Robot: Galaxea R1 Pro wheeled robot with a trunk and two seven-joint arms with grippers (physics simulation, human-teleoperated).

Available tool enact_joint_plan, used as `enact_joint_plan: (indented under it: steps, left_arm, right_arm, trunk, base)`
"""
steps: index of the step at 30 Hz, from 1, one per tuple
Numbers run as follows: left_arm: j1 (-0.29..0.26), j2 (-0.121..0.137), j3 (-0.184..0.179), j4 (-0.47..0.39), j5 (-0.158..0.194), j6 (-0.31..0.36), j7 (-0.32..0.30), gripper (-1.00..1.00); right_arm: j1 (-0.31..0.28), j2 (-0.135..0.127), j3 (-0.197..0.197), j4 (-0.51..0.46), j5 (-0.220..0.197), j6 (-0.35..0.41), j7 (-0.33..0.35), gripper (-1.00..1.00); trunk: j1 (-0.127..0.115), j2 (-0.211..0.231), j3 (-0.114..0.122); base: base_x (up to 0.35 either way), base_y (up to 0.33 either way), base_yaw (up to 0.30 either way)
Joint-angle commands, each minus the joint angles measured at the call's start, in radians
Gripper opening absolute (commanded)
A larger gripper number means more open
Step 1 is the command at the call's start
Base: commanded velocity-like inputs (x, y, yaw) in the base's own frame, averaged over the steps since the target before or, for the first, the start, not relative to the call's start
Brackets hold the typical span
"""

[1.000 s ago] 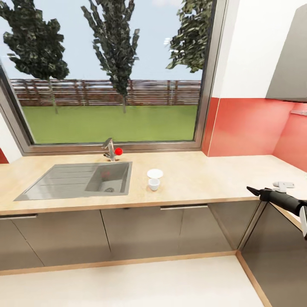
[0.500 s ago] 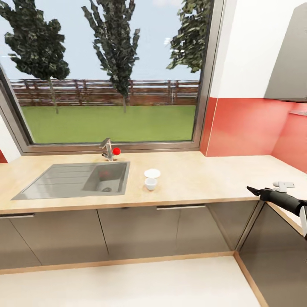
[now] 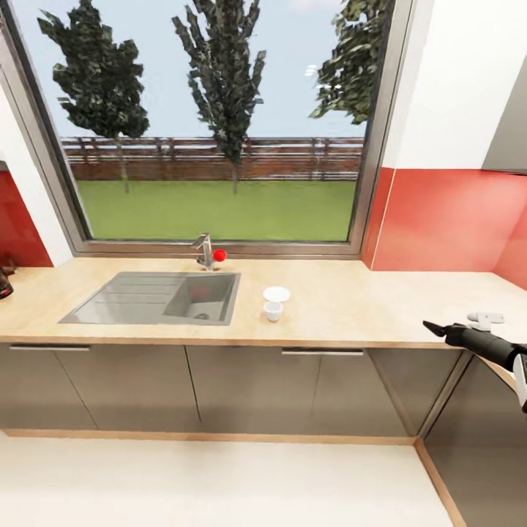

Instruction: Set up a coffee station on the kitchen countertop: keep the coffee maker on the countertop, move the bottle of coffee from the kitchen shelf to the counter next to the coffee maker, place a paper coffee filter on top of the coffee maker, put the saucer next to the coffee maker with the coffee cup on the saucer, and place the electric kettle next to the coffee maker.

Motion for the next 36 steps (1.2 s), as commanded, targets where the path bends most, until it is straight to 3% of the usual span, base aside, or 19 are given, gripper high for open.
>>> enact_joint_plan:
  steps: [1, 5, 9, 13, 15, 17, 21, 23, 27, 32, 36]
  left_arm:
    - [-0.002, 0.001, -0.009, -0.023, 0.011, -0.004, 0.002, 1.0]
    - [-0.003, 0.006, -0.008, -0.134, 0.013, 0.001, -0.046, 1.0]
    - [-0.004, 0.021, 0.016, -0.325, 0.034, 0.033, -0.167, 1.0]
    - [-0.032, 0.033, 0.104, -0.521, 0.106, 0.196, -0.322, 1.0]
    - [-0.078, 0.035, 0.15, -0.605, 0.137, 0.331, -0.407, 1.0]
    - [-0.127, 0.037, 0.173, -0.644, 0.148, 0.425, -0.469, 1.0]
    - [-0.26, 0.047, 0.21, -0.672, 0.155, 0.597, -0.584, 1.0]
    - [-0.346, 0.063, 0.223, -0.672, 0.155, 0.713, -0.651, 1.0]
    - [-0.442, 0.097, 0.232, -0.671, 0.159, 0.865, -0.728, 1.0]
    - [-0.575, 0.152, 0.278, -0.669, 0.188, 1.019, -0.846, 1.0]
    - [-0.678, 0.164, 0.317, -0.651, 0.192, 1.155, -0.863, 1.0]
  right_arm:
    - [-0.001, 0.002, -0.003, 0.002, 0.006, 0.006, 0.007, 1.0]
    - [-0.001, 0.017, -0.002, 0.016, 0.007, 0.006, 0.007, 1.0]
    - [-0.001, 0.026, -0.001, 0.021, 0.005, 0.006, 0.008, 1.0]
    - [-0.001, 0.028, 0.008, 0.021, 0.005, 0.006, 0.007, 1.0]
    - [-0.001, 0.029, 0.034, 0.022, 0.006, 0.007, 0.004, 1.0]
    - [-0.001, 0.03, 0.065, 0.022, 0.006, 0.007, 0.002, 1.0]
    - [-0.001, 0.032, 0.134, 0.016, 0.004, 0.01, 0.0, 1.0]
    - [-0.002, 0.033, 0.164, -0.005, 0.003, 0.015, -0.002, 1.0]
    - [-0.002, 0.052, 0.198, -0.055, 0.002, 0.056, -0.021, 1.0]
    - [-0.003, 0.091, 0.257, -0.159, 0.001, 0.215, -0.134, 1.0]
    - [-0.003, 0.103, 0.314, -0.249, -0.001, 0.347, -0.169, 1.0]
  trunk:
    - [0.001, -0.002, -0.002]
    - [0.001, -0.002, -0.002]
    - [0.001, -0.002, -0.002]
    - [0.001, -0.002, -0.002]
    - [0.001, -0.002, -0.002]
    - [0.001, -0.002, -0.002]
    - [0.001, -0.002, -0.002]
    - [0.001, -0.002, -0.002]
    - [0.001, -0.002, -0.002]
    - [0.001, -0.002, -0.002]
    - [0.001, -0.002, -0.002]
  base:
    - [-0.006, -0.002, 0.031]
    - [-0.003, -0.001, 0.015]
    - [-0.001, 0.0, 0.004]
    - [0.0, 0.0, 0.0]
    - [0.0, 0.0, 0.0]
    - [0.0, 0.0, 0.0]
    - [0.0, 0.0, 0.0]
    - [0.0, 0.0, 0.0]
    - [0.0, 0.0, 0.0]
    - [0.0, 0.0, 0.0]
    - [0.0, 0.0, 0.0]
